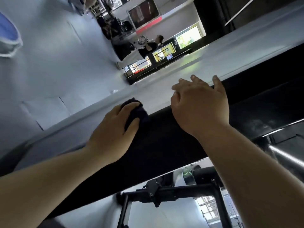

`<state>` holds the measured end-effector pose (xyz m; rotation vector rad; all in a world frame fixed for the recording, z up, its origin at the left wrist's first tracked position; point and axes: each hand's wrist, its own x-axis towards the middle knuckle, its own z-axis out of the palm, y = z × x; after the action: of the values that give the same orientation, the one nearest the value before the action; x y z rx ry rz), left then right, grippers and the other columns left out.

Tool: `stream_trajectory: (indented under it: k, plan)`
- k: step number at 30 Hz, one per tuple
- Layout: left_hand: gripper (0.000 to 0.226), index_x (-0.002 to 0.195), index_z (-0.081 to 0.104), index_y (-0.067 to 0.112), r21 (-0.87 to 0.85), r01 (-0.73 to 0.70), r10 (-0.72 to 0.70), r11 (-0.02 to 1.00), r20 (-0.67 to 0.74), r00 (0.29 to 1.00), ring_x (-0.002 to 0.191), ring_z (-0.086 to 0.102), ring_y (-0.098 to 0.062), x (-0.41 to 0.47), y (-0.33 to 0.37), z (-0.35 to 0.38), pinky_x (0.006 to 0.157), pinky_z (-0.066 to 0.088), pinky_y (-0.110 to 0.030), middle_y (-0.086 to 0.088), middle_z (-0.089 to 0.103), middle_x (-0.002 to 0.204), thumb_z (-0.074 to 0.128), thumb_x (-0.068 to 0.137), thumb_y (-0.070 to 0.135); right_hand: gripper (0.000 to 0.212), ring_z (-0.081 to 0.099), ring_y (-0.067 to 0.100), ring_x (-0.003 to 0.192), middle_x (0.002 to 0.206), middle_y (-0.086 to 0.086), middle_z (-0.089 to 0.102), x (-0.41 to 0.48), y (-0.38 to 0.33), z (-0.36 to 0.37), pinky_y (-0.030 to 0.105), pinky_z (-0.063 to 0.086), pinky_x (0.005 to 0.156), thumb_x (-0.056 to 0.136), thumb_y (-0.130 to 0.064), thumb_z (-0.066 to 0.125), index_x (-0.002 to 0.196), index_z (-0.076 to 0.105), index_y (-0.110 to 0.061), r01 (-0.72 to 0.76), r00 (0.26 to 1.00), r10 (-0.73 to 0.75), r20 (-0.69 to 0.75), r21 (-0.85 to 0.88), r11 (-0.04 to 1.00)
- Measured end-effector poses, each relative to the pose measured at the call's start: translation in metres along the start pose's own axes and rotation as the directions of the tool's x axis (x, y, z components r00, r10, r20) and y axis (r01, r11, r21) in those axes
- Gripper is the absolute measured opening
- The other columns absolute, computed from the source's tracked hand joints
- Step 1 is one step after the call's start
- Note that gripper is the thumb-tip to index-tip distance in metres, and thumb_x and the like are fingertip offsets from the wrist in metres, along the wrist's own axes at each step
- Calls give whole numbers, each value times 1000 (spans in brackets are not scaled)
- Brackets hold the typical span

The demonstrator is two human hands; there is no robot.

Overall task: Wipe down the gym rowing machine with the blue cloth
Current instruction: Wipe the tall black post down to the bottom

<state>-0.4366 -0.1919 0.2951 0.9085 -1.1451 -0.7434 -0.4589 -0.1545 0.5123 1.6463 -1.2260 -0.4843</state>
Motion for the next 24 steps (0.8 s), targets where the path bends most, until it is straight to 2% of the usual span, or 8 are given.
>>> stream_trajectory:
  k: [5,8,12,14,16,20,22,24]
  plan:
    - [55,139,42,31,-5,357,-355,934,-128,926,130,43,-30,-78,-67,-16,106,35,-47,-3,47,143,26,91,54,41,29,17,147,151,-5,45,-2,-21,8,50,5,121,103,-34,29,134,56,-27,6,1000,-6,3,-7,1000]
    - [57,139,45,31,-36,279,-281,960,-176,943,133,40,-28,-56,-31,-5,111,31,-44,-2,44,146,28,87,48,42,28,17,147,150,-5,47,-4,-40,18,51,4,121,103,-33,29,134,55,-27,73,996,-72,46,-13,997]
    - [54,144,43,31,53,-60,67,997,-139,988,136,37,-20,-39,2,6,112,31,-36,2,40,151,31,93,47,41,33,19,145,145,-4,52,-6,-55,29,53,6,120,102,-33,31,132,57,-26,128,991,-127,45,-14,992]
    - [51,143,45,27,123,-132,148,984,-132,980,131,41,-20,-57,-20,6,107,32,-30,-2,42,149,35,95,43,41,34,19,144,145,-3,52,-8,-56,30,52,6,120,102,-32,31,133,57,-26,124,992,-123,29,-9,992]
    - [51,144,43,24,162,-81,103,983,-129,986,130,41,-22,-90,-57,2,106,34,-32,-6,41,148,36,96,42,41,36,20,143,145,-1,52,-9,-58,31,51,8,120,102,-32,31,134,57,-25,134,991,-134,16,-11,991]
    - [60,146,38,24,78,166,-153,983,-152,977,136,36,-27,-114,-74,-7,111,35,-46,-7,36,150,28,92,48,41,36,21,143,144,0,53,-14,-69,35,50,8,120,102,-33,32,133,57,-24,160,987,-159,37,-15,987]
    - [61,145,39,25,22,212,-204,977,-198,959,136,36,-25,-89,-50,-3,112,31,-41,-3,37,150,29,90,48,41,34,21,144,146,-1,52,-18,-76,39,50,7,120,102,-33,33,134,57,-24,186,981,-186,48,0,982]
    - [59,147,38,30,26,190,-183,981,-174,968,137,34,-22,-70,-36,-4,110,30,-36,1,35,152,30,91,46,41,34,21,145,146,-2,51,-22,-80,42,49,8,121,101,-34,34,134,57,-24,215,975,-215,50,5,977]
